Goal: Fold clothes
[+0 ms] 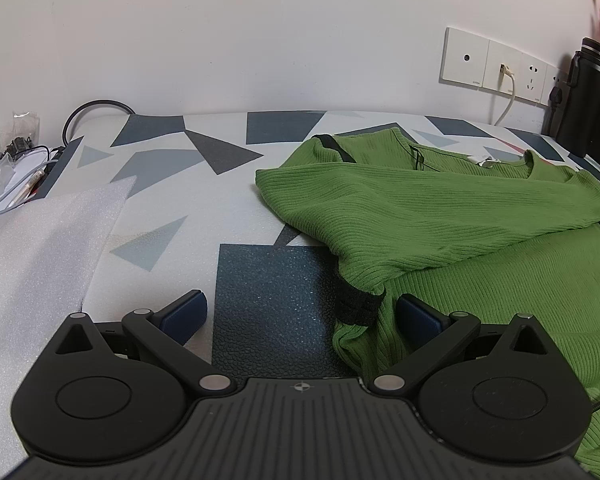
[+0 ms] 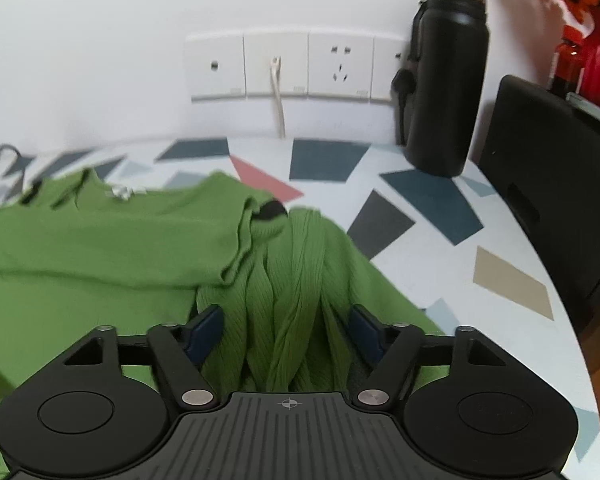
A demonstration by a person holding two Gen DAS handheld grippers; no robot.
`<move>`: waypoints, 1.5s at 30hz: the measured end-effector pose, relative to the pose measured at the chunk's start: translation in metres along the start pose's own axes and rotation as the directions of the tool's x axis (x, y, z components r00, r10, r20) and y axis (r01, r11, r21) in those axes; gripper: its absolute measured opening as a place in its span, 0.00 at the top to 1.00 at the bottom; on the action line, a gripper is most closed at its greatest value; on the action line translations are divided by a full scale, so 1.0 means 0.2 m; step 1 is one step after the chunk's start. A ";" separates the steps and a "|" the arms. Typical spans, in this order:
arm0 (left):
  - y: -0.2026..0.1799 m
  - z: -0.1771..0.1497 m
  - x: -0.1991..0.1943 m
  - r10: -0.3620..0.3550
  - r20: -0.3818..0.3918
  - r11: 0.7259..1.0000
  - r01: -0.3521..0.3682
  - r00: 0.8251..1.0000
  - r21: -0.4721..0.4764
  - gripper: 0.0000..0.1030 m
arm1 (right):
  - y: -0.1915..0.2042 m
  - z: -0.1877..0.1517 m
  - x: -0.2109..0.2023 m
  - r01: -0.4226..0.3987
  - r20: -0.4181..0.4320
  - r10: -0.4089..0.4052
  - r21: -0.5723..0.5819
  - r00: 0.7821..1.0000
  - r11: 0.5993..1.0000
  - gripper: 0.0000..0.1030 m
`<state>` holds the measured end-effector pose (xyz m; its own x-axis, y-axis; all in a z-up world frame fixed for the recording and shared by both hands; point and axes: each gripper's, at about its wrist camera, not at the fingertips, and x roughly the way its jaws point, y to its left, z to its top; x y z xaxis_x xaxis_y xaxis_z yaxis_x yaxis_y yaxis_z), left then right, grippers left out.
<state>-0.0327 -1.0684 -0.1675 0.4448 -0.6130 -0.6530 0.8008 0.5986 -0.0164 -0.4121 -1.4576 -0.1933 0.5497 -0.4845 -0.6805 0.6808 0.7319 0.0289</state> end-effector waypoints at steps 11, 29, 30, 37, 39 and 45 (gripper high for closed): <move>-0.01 0.00 0.00 0.008 -0.001 1.000 -0.008 1.000 0.000 0.00 | -0.05 -0.05 0.02 -0.063 0.010 0.063 -0.009 0.998 0.998 0.64; 0.00 0.00 0.01 0.008 0.000 1.000 -0.008 1.000 0.000 0.00 | -0.23 0.05 -0.14 -0.059 0.148 0.035 0.162 0.988 0.985 0.85; 0.00 0.00 0.01 0.008 0.001 1.000 -0.008 1.000 0.000 0.00 | -0.23 0.04 -0.12 -0.059 0.110 0.043 0.149 0.993 0.987 0.79; 0.01 -0.01 0.02 0.007 0.001 1.000 -0.007 1.000 -0.001 0.00 | -0.32 -0.01 -0.17 0.007 0.134 -0.032 0.178 0.990 0.984 0.65; 0.01 -0.01 0.02 0.007 0.001 1.000 -0.007 1.000 -0.001 0.00 | -0.37 -0.02 -0.19 0.032 0.136 -0.062 0.210 0.989 0.977 0.65; 0.01 -0.01 0.02 0.007 0.002 1.000 -0.007 1.000 -0.001 0.00 | -0.39 -0.11 -0.09 0.104 0.007 -0.106 0.162 0.994 0.981 0.50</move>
<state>-0.0303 -1.0684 -0.1707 0.4512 -0.6095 -0.6519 0.7973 0.6034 -0.0123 -0.4848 -1.4956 -0.1992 0.4776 -0.5631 -0.6744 0.8037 0.5901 0.0764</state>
